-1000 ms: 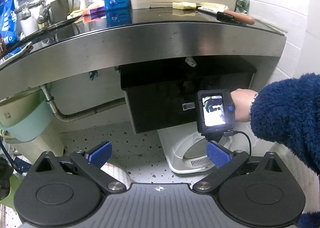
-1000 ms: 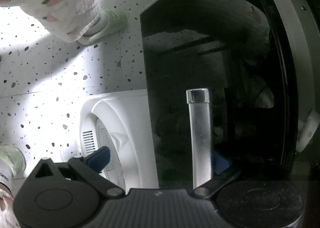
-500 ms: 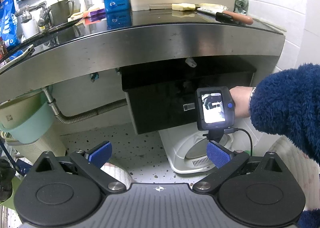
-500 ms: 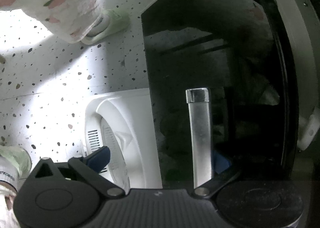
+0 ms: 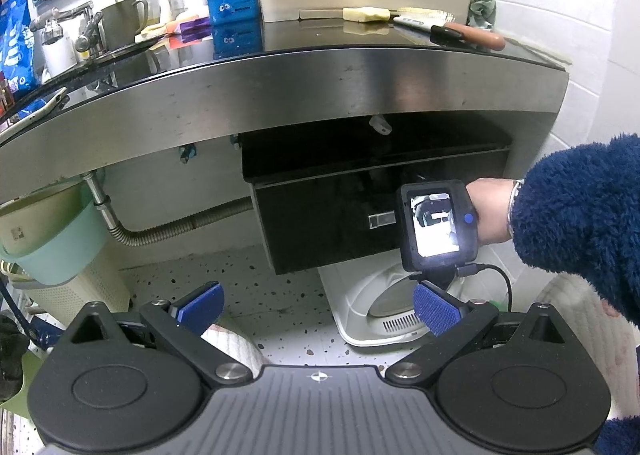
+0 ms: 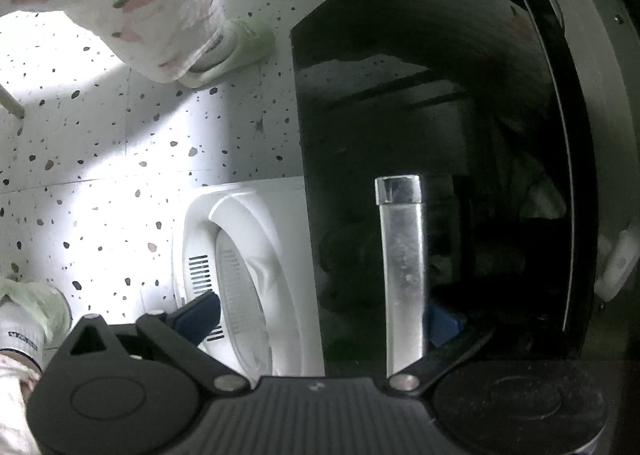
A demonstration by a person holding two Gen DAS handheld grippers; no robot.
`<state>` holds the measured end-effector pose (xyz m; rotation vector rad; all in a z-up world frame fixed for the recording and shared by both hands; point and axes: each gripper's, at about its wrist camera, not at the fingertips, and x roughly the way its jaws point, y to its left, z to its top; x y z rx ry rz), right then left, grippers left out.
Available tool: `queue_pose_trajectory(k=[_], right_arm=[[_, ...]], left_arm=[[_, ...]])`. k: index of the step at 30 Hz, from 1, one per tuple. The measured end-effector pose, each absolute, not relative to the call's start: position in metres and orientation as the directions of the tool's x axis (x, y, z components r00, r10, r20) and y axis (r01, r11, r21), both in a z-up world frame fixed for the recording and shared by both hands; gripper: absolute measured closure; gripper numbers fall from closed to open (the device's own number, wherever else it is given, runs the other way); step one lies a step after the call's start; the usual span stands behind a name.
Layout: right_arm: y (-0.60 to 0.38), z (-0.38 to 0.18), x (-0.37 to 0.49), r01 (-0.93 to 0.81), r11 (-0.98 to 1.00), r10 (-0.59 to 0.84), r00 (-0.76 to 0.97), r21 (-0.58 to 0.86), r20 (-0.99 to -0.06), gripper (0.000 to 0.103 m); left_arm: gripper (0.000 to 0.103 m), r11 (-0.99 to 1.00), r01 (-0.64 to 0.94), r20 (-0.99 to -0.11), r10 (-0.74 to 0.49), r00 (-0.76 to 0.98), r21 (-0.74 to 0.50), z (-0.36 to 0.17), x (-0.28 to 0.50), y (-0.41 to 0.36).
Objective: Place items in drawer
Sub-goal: 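Close the right tool on the silver drawer handle, then pull the drawer handle outward with the right tool to open it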
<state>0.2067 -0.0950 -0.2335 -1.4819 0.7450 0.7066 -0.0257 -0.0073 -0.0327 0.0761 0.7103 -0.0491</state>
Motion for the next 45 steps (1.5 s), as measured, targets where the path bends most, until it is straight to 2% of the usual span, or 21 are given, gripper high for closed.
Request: queue_pose_trajectory(k=[17,34,38,45], right_arm=[[-0.1,-0.227,0.192,-0.82,-0.048,-0.024,0.572,-0.57,-0.82,0.0],[-0.117,-0.218,0.139,-0.837,-0.03,0.086,0.542,-0.546,-0.836,0.0],[-0.116,-0.201,0.135,-0.855,0.103,0.132,0.518,-0.508,-0.845,0.0],[-0.131,-0.157,0.125,-0.795,0.426,0.219,0.553,-0.432,-0.804,0.0]], left_arm=[[0.001,0.996,0.072,-0.648,-0.02,0.762,0.054,-0.031,-0.026,-0.007],[0.001,0.994,0.101,-0.644,-0.05,0.764,0.043,-0.033,-0.03,-0.011],[0.001,0.993,0.111,-0.642,-0.056,0.764,0.045,-0.034,-0.031,-0.013],[0.001,0.992,0.119,-0.637,-0.067,0.768,0.039,-0.034,-0.033,-0.014]])
